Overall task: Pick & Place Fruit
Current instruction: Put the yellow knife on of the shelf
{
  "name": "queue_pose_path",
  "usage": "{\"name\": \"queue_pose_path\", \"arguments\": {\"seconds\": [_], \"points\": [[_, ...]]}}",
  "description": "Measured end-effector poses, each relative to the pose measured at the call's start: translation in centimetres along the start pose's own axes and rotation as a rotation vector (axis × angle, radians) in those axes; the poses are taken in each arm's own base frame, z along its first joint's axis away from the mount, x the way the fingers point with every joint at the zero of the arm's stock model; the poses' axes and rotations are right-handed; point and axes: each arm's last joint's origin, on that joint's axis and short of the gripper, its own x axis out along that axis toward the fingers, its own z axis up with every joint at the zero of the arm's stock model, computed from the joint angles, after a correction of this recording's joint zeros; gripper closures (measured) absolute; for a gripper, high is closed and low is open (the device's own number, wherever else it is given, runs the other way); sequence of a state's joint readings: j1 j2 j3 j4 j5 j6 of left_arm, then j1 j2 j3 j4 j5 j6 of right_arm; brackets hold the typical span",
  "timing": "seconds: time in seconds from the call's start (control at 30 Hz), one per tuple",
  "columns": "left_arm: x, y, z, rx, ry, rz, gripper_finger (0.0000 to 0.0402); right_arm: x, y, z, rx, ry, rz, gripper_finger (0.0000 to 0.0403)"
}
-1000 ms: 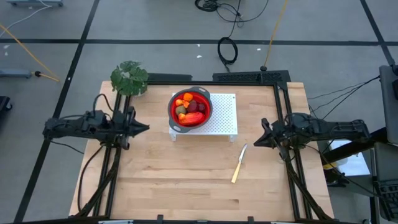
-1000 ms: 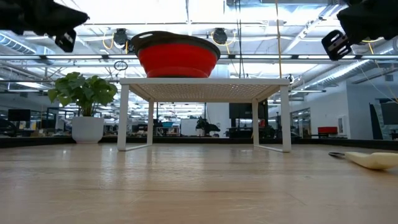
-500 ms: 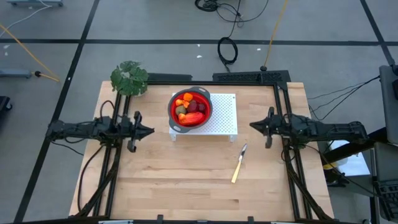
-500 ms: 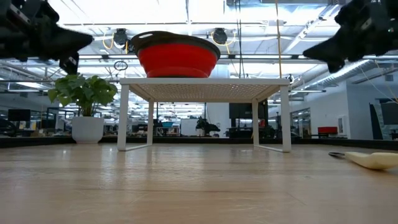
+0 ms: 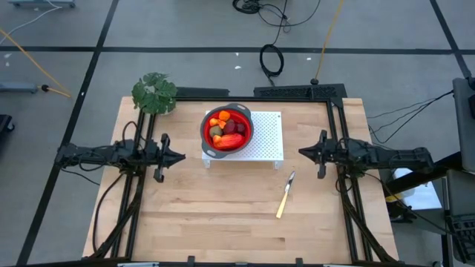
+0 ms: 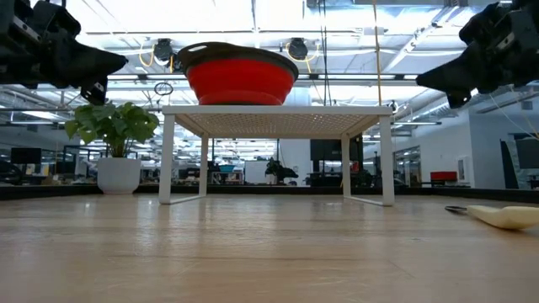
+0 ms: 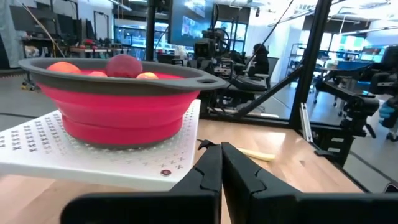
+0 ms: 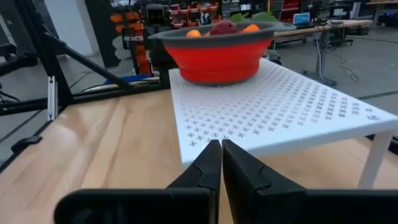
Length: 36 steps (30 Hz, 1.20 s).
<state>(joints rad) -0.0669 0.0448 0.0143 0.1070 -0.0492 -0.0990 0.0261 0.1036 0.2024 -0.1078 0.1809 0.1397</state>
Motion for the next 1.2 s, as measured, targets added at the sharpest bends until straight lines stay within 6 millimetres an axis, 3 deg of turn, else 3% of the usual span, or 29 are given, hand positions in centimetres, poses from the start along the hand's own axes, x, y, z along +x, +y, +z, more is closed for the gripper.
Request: {"name": "queue_pose_path", "arguments": {"seconds": [0.27,0.5,0.77,0.87,1.07,1.2], "points": [[0.0,0.0,-0.1,-0.005,0.005,0.0,0.0399,-0.8,-0.2,-0.1,0.109,-0.012,0.002,0.0394],[0.0,0.0,0.0,-0.008,-0.002,-0.001,0.0388,-0.8,0.1,1.6,0.239,-0.183,0.045,0.0394],[0.0,0.0,0.0,-0.014,0.0,0.001,0.0396,-1.5,0.3,4.7,0.564,-0.491,0.179,0.0394],[0.0,0.0,-0.1,-0.014,0.007,0.002,0.0388,-1.1,0.6,4.9,0.602,-0.47,0.242,0.0396],[0.0,0.0,-0.1,-0.015,0.007,0.002,0.0392,1.3,1.0,3.7,0.693,-0.292,0.211,0.0401],[0.0,0.0,-0.2,-0.036,0.023,0.006,0.0399,2.6,1.5,4.2,0.742,-0.152,0.265,0.0402]]}}
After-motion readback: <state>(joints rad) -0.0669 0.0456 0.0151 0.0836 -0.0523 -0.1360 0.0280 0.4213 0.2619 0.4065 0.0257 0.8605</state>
